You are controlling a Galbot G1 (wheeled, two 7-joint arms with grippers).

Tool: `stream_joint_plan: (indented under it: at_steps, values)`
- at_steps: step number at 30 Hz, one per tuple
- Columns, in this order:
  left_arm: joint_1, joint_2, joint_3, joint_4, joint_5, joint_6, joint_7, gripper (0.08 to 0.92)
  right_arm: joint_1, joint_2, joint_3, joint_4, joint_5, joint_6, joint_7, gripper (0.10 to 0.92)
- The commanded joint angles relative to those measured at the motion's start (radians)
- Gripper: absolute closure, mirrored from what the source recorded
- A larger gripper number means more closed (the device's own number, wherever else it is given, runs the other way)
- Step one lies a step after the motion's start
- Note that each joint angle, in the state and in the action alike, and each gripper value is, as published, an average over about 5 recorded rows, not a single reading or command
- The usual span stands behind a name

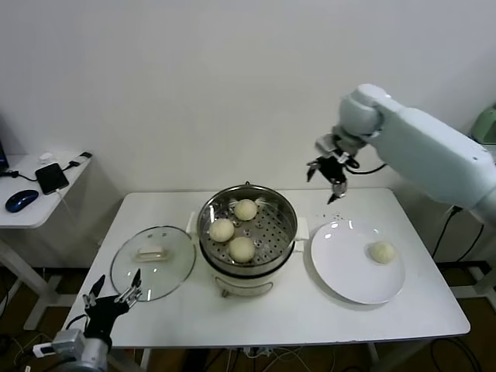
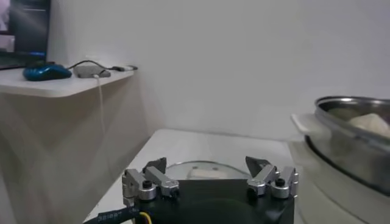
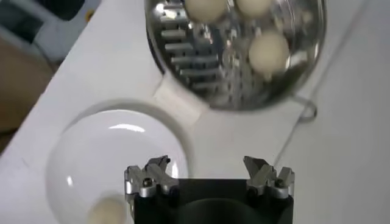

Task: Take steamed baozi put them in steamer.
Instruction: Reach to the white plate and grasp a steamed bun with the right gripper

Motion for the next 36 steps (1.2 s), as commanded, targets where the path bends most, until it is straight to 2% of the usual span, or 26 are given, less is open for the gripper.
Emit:
stream_joint_plan:
  at_steps: [1, 13, 19, 25, 36]
  values:
    - [0.014, -0.007, 0.001, -0.011, -0.021, -0.004, 0.008, 0.177, -0.301, -0.168, 0.260, -0.033, -0.118, -0.122, 0.014, 0.203]
    - [0.041, -0.002, 0.001, 0.007, 0.007, -0.008, 0.006, 0.177, -0.505, -0.020, 0.487, -0.233, -0.321, 0.168, 0.114, 0.203]
    - [0.045, -0.001, -0.003, 0.010, 0.008, -0.008, 0.006, 0.177, -0.518, 0.011, 0.508, -0.281, -0.405, 0.199, 0.112, 0.203]
    - [0.049, 0.000, -0.005, 0.012, 0.010, -0.009, 0.006, 0.177, -0.509, 0.072, 0.545, -0.389, -0.497, 0.249, 0.181, 0.203]
    - [0.047, 0.000, -0.010, 0.022, 0.010, -0.008, 0.005, 0.177, -0.504, 0.086, 0.544, -0.389, -0.531, 0.235, 0.112, 0.203]
